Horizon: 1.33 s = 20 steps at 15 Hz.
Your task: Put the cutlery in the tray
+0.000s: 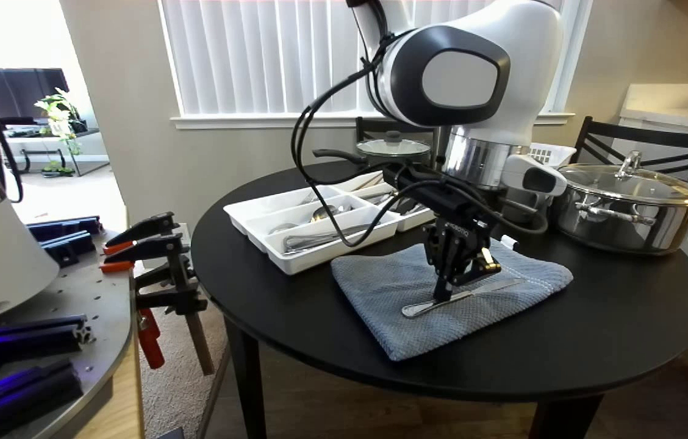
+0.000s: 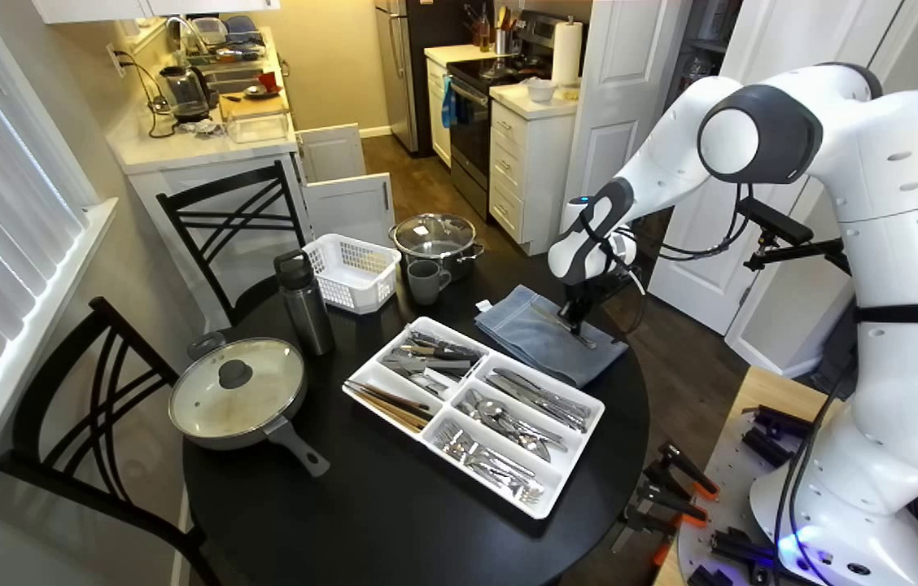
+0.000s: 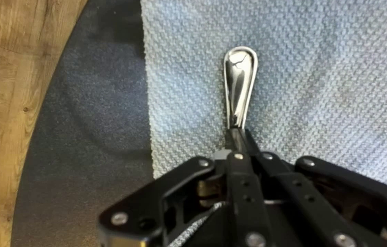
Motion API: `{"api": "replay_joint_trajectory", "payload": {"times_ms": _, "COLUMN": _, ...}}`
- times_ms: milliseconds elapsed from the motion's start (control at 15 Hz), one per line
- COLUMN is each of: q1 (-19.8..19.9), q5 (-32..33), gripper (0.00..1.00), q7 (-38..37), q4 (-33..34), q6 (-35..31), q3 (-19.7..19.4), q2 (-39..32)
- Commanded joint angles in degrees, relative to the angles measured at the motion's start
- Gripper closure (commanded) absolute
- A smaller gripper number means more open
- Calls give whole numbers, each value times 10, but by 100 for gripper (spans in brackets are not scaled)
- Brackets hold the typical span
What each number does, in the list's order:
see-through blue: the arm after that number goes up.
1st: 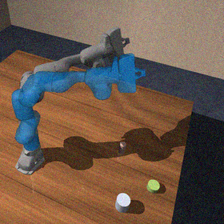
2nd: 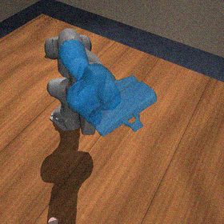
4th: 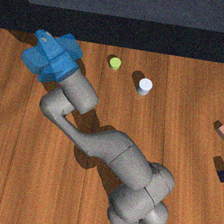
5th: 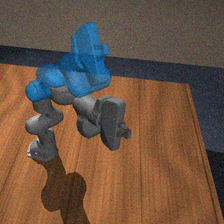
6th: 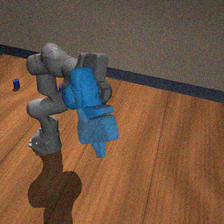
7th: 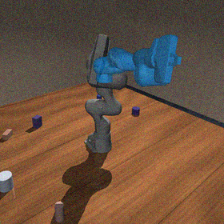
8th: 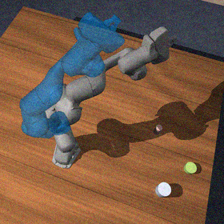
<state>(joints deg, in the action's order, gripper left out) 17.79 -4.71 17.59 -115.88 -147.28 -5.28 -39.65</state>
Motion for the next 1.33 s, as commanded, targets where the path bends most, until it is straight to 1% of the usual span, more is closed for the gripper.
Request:
{"api": "replay_joint_trajectory", "payload": {"times_ms": 0, "q1": 2, "q5": 9, "gripper": 73, "q7": -12, "q4": 2, "q6": -6, "q3": 2, "q2": -3}}
{"api": "replay_joint_trajectory", "payload": {"times_ms": 67, "q1": 2, "q5": 10, "gripper": 68, "q7": -12, "q4": 1, "q6": -6, "q3": 1, "q2": -2}}
{"api": "replay_joint_trajectory", "payload": {"times_ms": 333, "q1": 1, "q5": 13, "gripper": 42, "q7": -11, "q4": 0, "q6": -6, "q3": -2, "q2": -3}}
{"api": "replay_joint_trajectory", "payload": {"times_ms": 400, "q1": 0, "q5": 14, "gripper": 71, "q7": -12, "q4": 0, "q6": -8, "q3": -4, "q2": -5}}
{"api": "replay_joint_trajectory", "payload": {"times_ms": 467, "q1": 0, "q5": 15, "gripper": 83, "q7": -12, "q4": 1, "q6": -8, "q3": -4, "q2": -7}}
{"api": "replay_joint_trajectory", "payload": {"times_ms": 533, "q1": 0, "q5": 15, "gripper": 85, "q7": -12, "q4": 1, "q6": -9, "q3": -4, "q2": -9}}
{"api": "replay_joint_trajectory", "payload": {"times_ms": 667, "q1": 0, "q5": 15, "gripper": 98, "q7": -12, "q4": 2, "q6": -10, "q3": -4, "q2": -14}}
{"api": "replay_joint_trajectory", "payload": {"times_ms": 800, "q1": 0, "q5": 15, "gripper": 100, "q7": -11, "q4": 2, "q6": -11, "q3": -4, "q2": -17}}
{"api": "replay_joint_trajectory", "payload": {"times_ms": 867, "q1": 1, "q5": 15, "gripper": 96, "q7": -11, "q4": 2, "q6": -11, "q3": -4, "q2": -16}}
{"api": "replay_joint_trajectory", "payload": {"times_ms": 1000, "q1": 2, "q5": 14, "gripper": 96, "q7": -10, "q4": 0, "q6": -12, "q3": -3, "q2": -13}}
{"api": "replay_joint_trajectory", "payload": {"times_ms": 1267, "q1": 0, "q5": 15, "gripper": 96, "q7": -5, "q4": -27, "q6": -15, "q3": -2, "q2": 28}}
